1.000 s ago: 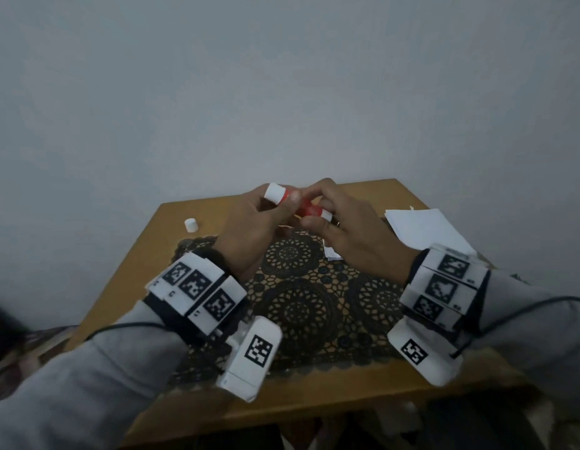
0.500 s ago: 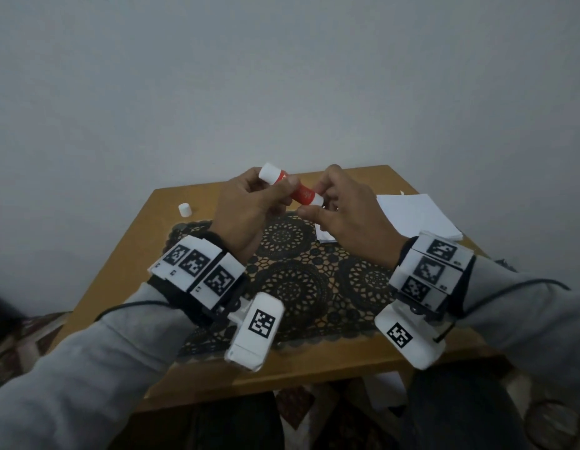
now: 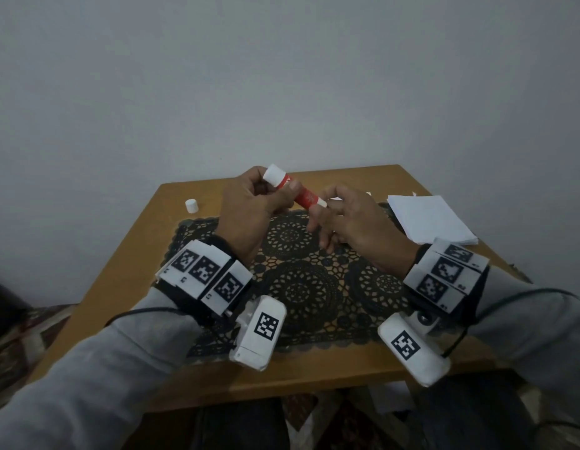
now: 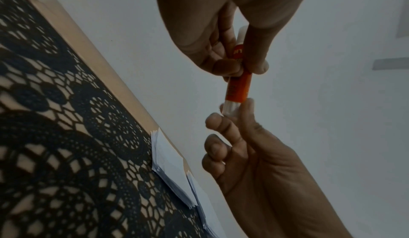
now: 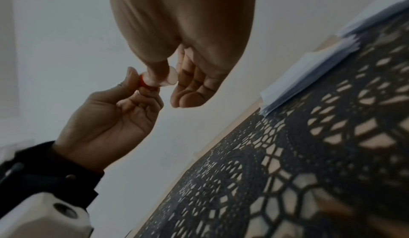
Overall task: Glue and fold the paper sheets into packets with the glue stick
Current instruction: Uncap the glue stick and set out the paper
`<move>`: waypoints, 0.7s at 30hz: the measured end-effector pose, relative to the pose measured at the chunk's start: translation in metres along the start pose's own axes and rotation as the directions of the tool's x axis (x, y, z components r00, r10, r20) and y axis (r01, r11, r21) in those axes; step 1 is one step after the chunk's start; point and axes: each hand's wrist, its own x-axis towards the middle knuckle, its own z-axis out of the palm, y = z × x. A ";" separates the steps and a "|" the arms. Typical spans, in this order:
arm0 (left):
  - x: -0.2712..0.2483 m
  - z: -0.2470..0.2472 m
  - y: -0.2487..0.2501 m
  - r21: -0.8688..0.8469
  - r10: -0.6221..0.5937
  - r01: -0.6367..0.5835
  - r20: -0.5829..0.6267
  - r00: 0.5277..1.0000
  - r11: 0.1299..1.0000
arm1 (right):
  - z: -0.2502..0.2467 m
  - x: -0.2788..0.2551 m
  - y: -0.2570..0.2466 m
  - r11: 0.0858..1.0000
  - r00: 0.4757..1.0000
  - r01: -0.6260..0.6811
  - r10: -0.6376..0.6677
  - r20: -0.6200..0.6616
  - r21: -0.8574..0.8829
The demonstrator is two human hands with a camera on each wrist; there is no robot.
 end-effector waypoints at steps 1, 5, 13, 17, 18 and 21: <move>0.000 0.000 0.000 0.000 -0.003 0.003 0.000 1.000 1.000 | -0.001 -0.001 0.001 1.000 1.000 0.015 -0.015 0.003 -0.011; 0.000 0.001 0.001 -0.012 -0.005 0.005 0.008 1.000 1.000 | -0.002 -0.003 0.000 1.000 0.999 -0.005 0.004 0.033 0.023; 0.001 0.002 -0.001 -0.005 -0.017 0.017 0.031 0.999 1.000 | -0.002 -0.008 -0.001 0.950 0.984 -0.156 0.127 0.121 0.269; 0.000 0.004 0.000 -0.003 -0.013 0.013 0.042 0.999 1.000 | -0.004 -0.009 -0.002 0.949 0.985 -0.162 0.140 0.100 0.269; 0.000 0.006 0.001 0.003 -0.008 0.008 0.048 0.999 1.000 | -0.004 -0.009 -0.002 0.944 0.983 -0.180 0.160 0.091 0.277; 0.002 0.007 0.002 -0.002 -0.012 0.012 0.055 0.998 1.000 | -0.003 -0.009 -0.002 0.922 0.978 -0.208 0.193 0.078 0.326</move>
